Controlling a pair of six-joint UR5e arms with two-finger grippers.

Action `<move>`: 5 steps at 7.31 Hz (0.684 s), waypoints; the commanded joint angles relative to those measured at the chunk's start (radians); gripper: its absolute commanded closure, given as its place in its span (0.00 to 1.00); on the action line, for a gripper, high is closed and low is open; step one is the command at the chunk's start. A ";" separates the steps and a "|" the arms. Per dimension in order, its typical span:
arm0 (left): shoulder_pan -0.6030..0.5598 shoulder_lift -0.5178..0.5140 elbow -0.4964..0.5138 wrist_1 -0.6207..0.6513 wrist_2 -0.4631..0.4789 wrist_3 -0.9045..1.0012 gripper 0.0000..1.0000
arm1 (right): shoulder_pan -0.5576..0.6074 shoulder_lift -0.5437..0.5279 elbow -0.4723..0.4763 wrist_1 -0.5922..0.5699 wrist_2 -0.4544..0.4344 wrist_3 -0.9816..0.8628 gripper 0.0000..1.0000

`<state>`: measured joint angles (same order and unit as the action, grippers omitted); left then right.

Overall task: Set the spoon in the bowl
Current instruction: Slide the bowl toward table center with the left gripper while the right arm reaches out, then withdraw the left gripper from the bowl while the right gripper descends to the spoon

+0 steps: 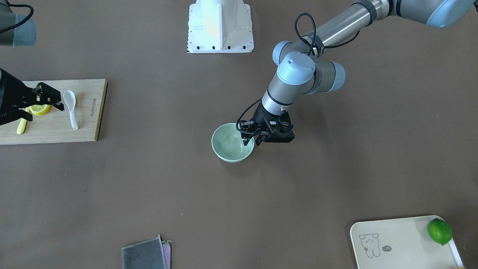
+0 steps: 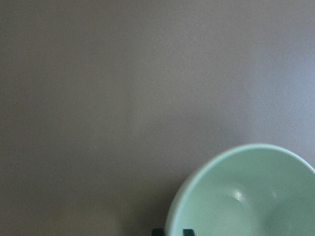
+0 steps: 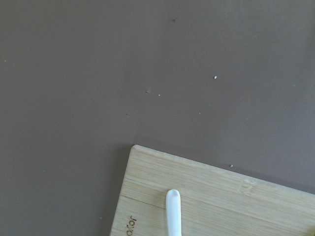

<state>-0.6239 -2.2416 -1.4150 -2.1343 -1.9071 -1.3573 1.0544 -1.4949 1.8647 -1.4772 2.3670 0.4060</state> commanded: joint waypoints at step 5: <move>-0.175 0.128 -0.220 0.069 0.005 0.470 0.02 | -0.123 -0.045 -0.031 0.047 -0.092 -0.001 0.00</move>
<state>-0.7711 -2.1308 -1.6145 -2.0802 -1.9023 -0.9923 0.9569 -1.5374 1.8516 -1.4554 2.2888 0.4031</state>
